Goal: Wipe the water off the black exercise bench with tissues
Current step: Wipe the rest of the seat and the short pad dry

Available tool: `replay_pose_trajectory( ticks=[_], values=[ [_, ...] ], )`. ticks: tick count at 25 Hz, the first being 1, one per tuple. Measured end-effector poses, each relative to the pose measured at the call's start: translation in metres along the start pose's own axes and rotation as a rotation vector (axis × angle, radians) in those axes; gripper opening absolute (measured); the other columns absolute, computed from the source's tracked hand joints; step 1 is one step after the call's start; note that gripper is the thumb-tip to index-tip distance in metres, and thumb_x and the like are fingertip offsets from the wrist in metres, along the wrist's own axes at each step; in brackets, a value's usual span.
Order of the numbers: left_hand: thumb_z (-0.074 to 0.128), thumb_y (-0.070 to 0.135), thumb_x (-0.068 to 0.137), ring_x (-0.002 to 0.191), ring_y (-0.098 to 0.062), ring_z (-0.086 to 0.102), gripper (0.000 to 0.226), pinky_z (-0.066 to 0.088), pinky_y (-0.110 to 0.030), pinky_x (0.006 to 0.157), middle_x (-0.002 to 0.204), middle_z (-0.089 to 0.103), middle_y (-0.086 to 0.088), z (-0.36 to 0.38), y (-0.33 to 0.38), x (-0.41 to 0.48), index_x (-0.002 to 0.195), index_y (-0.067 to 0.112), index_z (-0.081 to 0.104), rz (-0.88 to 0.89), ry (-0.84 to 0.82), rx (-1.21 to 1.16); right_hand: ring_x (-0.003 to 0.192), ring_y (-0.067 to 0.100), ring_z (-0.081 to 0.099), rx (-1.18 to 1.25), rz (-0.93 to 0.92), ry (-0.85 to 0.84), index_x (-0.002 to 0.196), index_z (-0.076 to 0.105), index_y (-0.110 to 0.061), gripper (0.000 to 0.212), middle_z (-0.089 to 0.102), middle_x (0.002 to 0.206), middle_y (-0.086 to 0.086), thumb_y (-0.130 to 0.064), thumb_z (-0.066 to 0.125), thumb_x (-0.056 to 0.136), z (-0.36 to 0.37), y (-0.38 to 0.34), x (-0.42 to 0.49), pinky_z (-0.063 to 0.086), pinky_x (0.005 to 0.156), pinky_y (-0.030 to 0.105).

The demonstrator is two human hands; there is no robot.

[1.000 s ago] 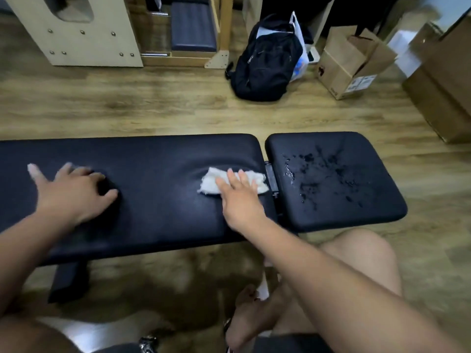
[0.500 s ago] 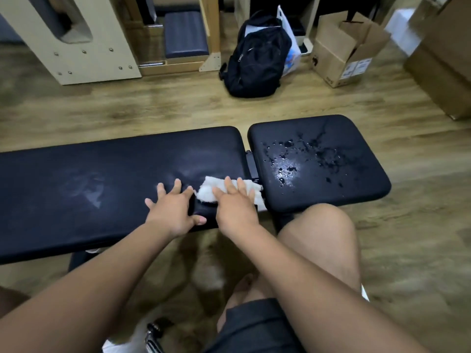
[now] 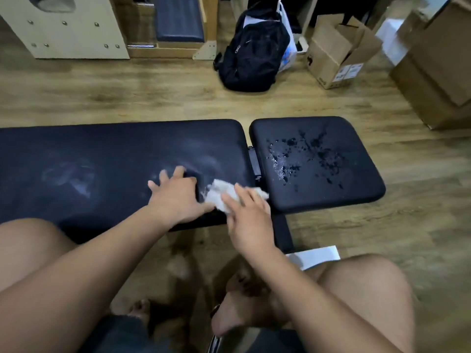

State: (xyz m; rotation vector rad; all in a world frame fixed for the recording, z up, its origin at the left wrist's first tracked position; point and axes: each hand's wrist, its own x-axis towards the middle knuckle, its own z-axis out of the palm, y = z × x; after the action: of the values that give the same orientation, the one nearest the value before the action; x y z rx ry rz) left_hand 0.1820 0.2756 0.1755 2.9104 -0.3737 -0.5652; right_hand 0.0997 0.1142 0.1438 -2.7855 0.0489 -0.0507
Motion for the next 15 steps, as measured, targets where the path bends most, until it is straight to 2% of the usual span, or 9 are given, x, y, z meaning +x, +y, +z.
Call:
replay_pose_trajectory(
  ticks=[1, 3, 5, 6, 7, 9, 10, 13, 15],
  values=[
    [0.048, 0.077, 0.078, 0.149, -0.034, 0.009, 0.079, 0.011, -0.062, 0.119, 0.16, 0.021, -0.004, -0.001, 0.006, 0.008, 0.137, 0.024, 0.052, 0.069, 0.099, -0.015, 0.117, 0.03, 0.049, 0.067, -0.034, 0.012, 0.116, 0.061, -0.03, 0.036, 0.052, 0.133, 0.003, -0.021, 0.057, 0.081, -0.001, 0.01, -0.013, 0.046, 0.093, 0.046],
    [0.025, 0.075, 0.081, 0.153, -0.027, 0.006, 0.083, 0.0, -0.058, 0.121, 0.163, 0.02, -0.004, 0.01, 0.017, 0.021, 0.143, 0.024, 0.048, 0.2, 0.26, -0.038, 0.101, 0.028, 0.055, 0.257, -0.039, 0.067, 0.112, 0.067, -0.023, 0.034, 0.053, 0.116, 0.006, -0.015, 0.057, 0.08, -0.012, 0.037, -0.01, 0.048, 0.089, 0.036],
    [0.013, 0.07, 0.085, 0.154, -0.024, 0.007, 0.083, -0.002, -0.057, 0.122, 0.165, 0.021, -0.002, 0.027, 0.022, 0.035, 0.149, 0.025, 0.041, 0.228, 0.287, 0.016, 0.098, 0.031, 0.056, 0.258, 0.051, 0.191, 0.116, 0.067, -0.017, 0.035, 0.049, 0.113, 0.01, -0.013, 0.053, 0.084, -0.04, 0.064, 0.036, 0.046, 0.09, 0.032],
    [0.012, 0.068, 0.087, 0.154, -0.023, 0.009, 0.08, -0.001, -0.055, 0.122, 0.164, 0.023, -0.001, 0.034, 0.022, 0.04, 0.149, 0.026, 0.04, 0.221, 0.288, 0.017, 0.102, 0.032, 0.053, 0.187, 0.076, 0.19, 0.117, 0.066, -0.019, 0.034, 0.047, 0.116, 0.01, -0.012, 0.053, 0.087, -0.051, 0.076, 0.064, 0.046, 0.089, 0.033],
    [0.014, 0.068, 0.088, 0.153, -0.022, 0.011, 0.077, 0.001, -0.054, 0.123, 0.164, 0.025, 0.0, 0.037, 0.022, 0.043, 0.149, 0.027, 0.04, 0.229, 0.286, 0.011, 0.107, 0.032, 0.048, 0.015, 0.055, 0.117, 0.117, 0.064, -0.021, 0.031, 0.044, 0.12, 0.01, -0.013, 0.053, 0.089, -0.06, 0.084, 0.09, 0.046, 0.087, 0.034],
    [0.018, 0.066, 0.09, 0.153, -0.022, 0.013, 0.073, 0.002, -0.053, 0.123, 0.163, 0.027, 0.001, 0.042, 0.02, 0.043, 0.148, 0.028, 0.041, 0.244, 0.281, 0.007, 0.11, 0.031, 0.042, -0.321, -0.073, -0.122, 0.119, 0.061, -0.025, 0.029, 0.04, 0.121, 0.008, -0.021, 0.052, 0.092, -0.06, 0.092, 0.124, 0.048, 0.077, 0.036],
    [0.02, 0.066, 0.09, 0.153, -0.022, 0.013, 0.072, 0.003, -0.054, 0.123, 0.163, 0.027, 0.001, 0.042, 0.019, 0.045, 0.148, 0.028, 0.041, 0.232, 0.291, 0.008, 0.108, 0.031, 0.041, -0.412, -0.155, -0.191, 0.119, 0.061, -0.025, 0.028, 0.039, 0.119, 0.008, -0.024, 0.05, 0.093, -0.057, 0.096, 0.143, 0.047, 0.074, 0.036],
    [0.026, 0.064, 0.092, 0.152, -0.024, 0.017, 0.068, 0.007, -0.055, 0.122, 0.161, 0.032, -0.001, 0.043, 0.019, 0.046, 0.145, 0.027, 0.046, 0.219, 0.288, 0.012, 0.105, 0.033, 0.043, -0.549, -0.28, -0.242, 0.109, 0.065, -0.02, 0.024, 0.041, 0.114, 0.011, -0.026, 0.049, 0.092, -0.046, 0.09, 0.204, 0.043, 0.074, 0.039],
    [0.029, 0.064, 0.092, 0.152, -0.024, 0.02, 0.066, 0.01, -0.055, 0.122, 0.16, 0.035, -0.001, 0.045, 0.019, 0.047, 0.143, 0.027, 0.048, 0.239, 0.301, 0.013, 0.099, 0.031, 0.044, -0.589, -0.232, -0.258, 0.1, 0.067, -0.014, 0.022, 0.04, 0.112, 0.012, -0.024, 0.05, 0.091, -0.04, 0.079, 0.231, 0.037, 0.071, 0.036]
  ],
)
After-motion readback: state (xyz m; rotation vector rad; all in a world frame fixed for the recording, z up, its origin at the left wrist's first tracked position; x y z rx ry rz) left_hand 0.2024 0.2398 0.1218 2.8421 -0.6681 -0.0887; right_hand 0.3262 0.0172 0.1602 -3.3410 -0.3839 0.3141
